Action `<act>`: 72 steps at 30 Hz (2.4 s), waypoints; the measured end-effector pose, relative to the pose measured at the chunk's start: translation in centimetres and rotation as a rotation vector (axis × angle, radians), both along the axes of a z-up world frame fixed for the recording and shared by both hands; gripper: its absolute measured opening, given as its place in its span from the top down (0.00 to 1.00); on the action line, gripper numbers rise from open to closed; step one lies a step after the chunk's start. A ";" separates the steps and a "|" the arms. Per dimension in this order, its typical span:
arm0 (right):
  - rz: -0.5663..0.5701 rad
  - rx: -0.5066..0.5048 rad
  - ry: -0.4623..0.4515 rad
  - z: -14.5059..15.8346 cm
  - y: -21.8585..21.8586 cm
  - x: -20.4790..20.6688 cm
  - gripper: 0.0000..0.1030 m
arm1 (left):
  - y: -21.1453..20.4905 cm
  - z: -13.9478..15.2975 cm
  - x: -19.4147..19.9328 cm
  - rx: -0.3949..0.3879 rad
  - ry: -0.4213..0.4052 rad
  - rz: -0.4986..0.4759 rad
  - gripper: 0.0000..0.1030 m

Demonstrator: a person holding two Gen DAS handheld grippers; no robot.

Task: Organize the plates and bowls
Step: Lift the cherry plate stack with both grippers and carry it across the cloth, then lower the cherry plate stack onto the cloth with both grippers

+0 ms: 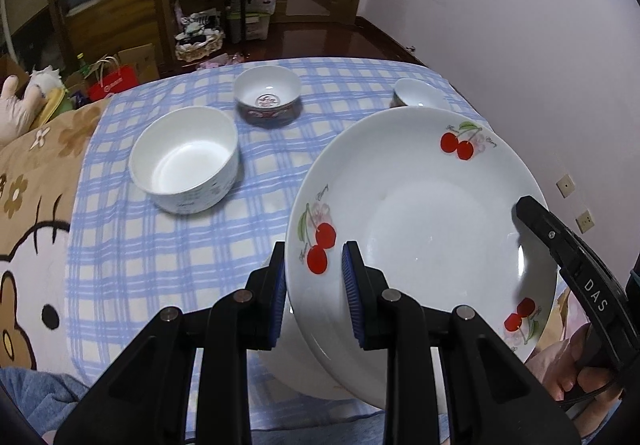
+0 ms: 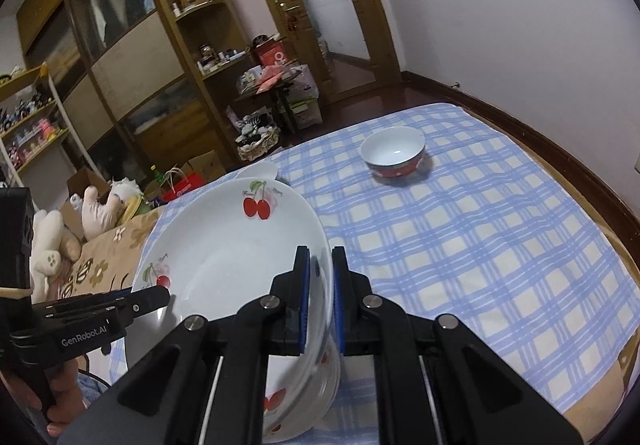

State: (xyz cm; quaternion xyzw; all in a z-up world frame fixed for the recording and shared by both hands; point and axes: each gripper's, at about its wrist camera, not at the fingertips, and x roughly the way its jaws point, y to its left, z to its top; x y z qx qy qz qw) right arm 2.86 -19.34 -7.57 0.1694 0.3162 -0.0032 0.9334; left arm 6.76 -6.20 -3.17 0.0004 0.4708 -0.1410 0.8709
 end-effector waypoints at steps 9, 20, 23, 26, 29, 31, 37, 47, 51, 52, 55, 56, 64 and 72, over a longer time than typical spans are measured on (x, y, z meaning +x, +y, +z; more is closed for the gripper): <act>0.029 -0.008 0.010 -1.4 1.7 0.0 0.89 | 1.7 -0.8 -0.7 0.011 -0.006 0.032 0.75; 0.040 0.012 0.022 -2.7 2.0 0.7 0.89 | 1.9 -3.1 0.4 0.022 0.031 0.033 0.75; 0.043 0.015 0.034 -3.4 2.1 1.2 0.89 | 1.8 -3.5 0.7 0.034 0.034 0.032 0.75; 0.047 0.013 0.045 -4.0 2.2 1.6 0.89 | 1.7 -3.9 1.0 0.040 0.045 0.033 0.75; 0.051 0.014 0.050 -4.4 2.2 1.9 0.89 | 1.7 -4.5 1.5 0.041 0.061 0.033 0.75; 0.053 0.014 0.056 -4.7 2.1 2.3 0.89 | 1.6 -4.9 1.7 0.047 0.070 0.034 0.75; 0.057 0.017 0.077 -5.6 2.0 3.0 0.89 | 1.4 -5.7 2.3 0.061 0.086 0.036 0.75; 0.060 0.009 0.109 -7.1 1.9 3.8 0.89 | 1.2 -7.1 2.8 0.090 0.110 0.014 0.75; 0.069 -0.005 0.126 -7.7 2.2 4.2 0.89 | 1.4 -8.1 3.4 0.087 0.147 0.034 0.75; 0.069 -0.012 0.130 -7.9 2.3 4.3 0.89 | 1.5 -8.2 3.5 0.085 0.149 0.035 0.75; 0.071 -0.005 0.137 -8.3 2.2 4.5 0.89 | 1.5 -8.4 3.5 0.087 0.149 0.037 0.75; 0.071 -0.001 0.138 -8.4 2.2 4.6 0.89 | 1.6 -8.5 3.6 0.087 0.151 0.039 0.75; 0.084 -0.007 0.172 -9.4 2.7 4.9 0.89 | 1.8 -9.6 3.8 0.106 0.185 0.047 0.75; 0.079 0.003 0.208 -10.3 2.6 4.5 0.89 | 1.5 -10.1 3.5 0.132 0.205 0.032 0.75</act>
